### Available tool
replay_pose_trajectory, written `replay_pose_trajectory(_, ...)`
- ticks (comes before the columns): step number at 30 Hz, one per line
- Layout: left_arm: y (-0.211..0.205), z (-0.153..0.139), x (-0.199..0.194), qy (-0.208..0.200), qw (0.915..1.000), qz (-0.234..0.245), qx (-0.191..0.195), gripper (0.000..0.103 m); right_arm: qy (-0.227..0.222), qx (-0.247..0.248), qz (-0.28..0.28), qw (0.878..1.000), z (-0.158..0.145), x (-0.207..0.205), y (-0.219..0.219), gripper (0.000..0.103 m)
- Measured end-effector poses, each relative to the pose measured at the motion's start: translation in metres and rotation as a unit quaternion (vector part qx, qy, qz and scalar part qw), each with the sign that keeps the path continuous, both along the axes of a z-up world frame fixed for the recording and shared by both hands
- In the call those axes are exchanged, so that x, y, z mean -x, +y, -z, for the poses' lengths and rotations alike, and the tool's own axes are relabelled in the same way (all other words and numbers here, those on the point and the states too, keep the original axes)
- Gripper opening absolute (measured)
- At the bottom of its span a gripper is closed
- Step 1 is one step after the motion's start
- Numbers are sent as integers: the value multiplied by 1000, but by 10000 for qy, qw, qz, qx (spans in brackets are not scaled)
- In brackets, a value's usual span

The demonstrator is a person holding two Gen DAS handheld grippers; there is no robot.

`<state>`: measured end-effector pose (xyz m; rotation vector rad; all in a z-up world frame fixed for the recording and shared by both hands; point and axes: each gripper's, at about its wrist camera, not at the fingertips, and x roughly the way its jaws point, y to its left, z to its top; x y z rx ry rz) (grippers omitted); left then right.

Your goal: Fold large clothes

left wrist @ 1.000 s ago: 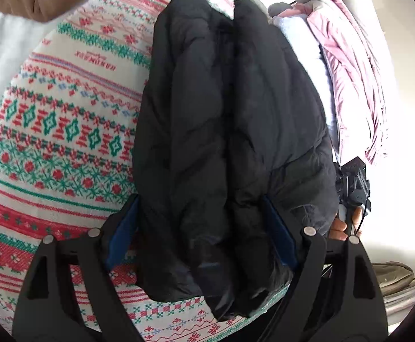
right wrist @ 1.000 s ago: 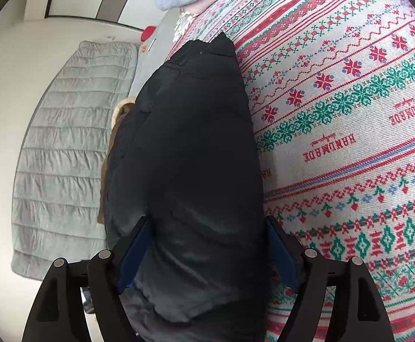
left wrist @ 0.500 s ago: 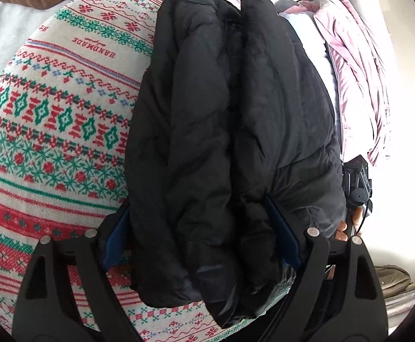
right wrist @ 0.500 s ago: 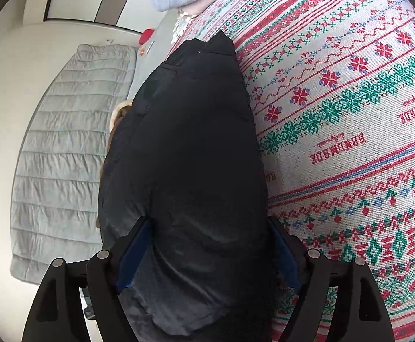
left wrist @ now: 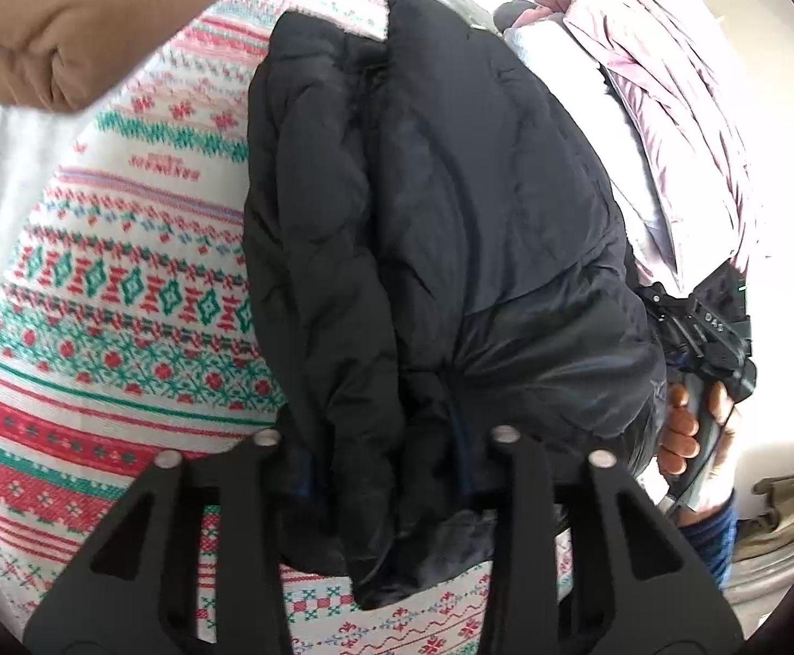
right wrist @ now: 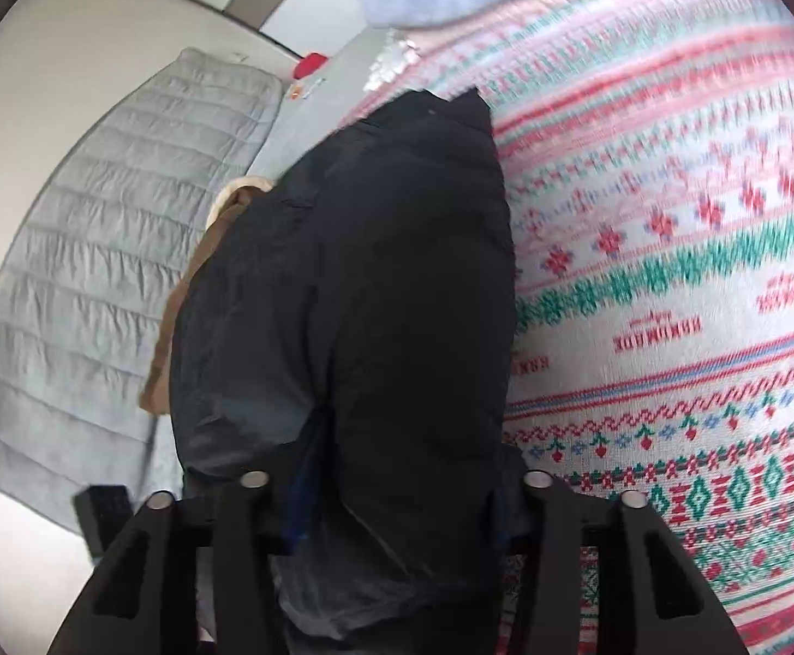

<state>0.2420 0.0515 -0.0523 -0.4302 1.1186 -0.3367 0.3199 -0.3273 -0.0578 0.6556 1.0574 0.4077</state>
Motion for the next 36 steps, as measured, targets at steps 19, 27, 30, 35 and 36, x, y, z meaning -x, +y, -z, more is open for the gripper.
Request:
replay_pose_trajectory(19,-40,-43,-7,-860,9883,30,-1259,16,-1298,1125,75,9851,-57,23,22,25)
replay_pose_trajectory(27,-51,-58,-25,-1026,9901,68,-953,16,-1381,1140,372,9831,-61,27,-3,24)
replay_pose_trajectory(30,-57,-65,-38,-1077,9906,69,-836,16,-1455,1119,552,9815,-68,26,-13,23)
replay_pose_trajectory(35,-61,-75,-62,-1090,9926,29,-539,15,-1567,1244,819,9764,-82,22,-17,22)
replay_pose_trajectory(36,-60,-77,-67,-1100,9925,47,-540,15,-1596,1254,853,9755,-86,20,-17,22)
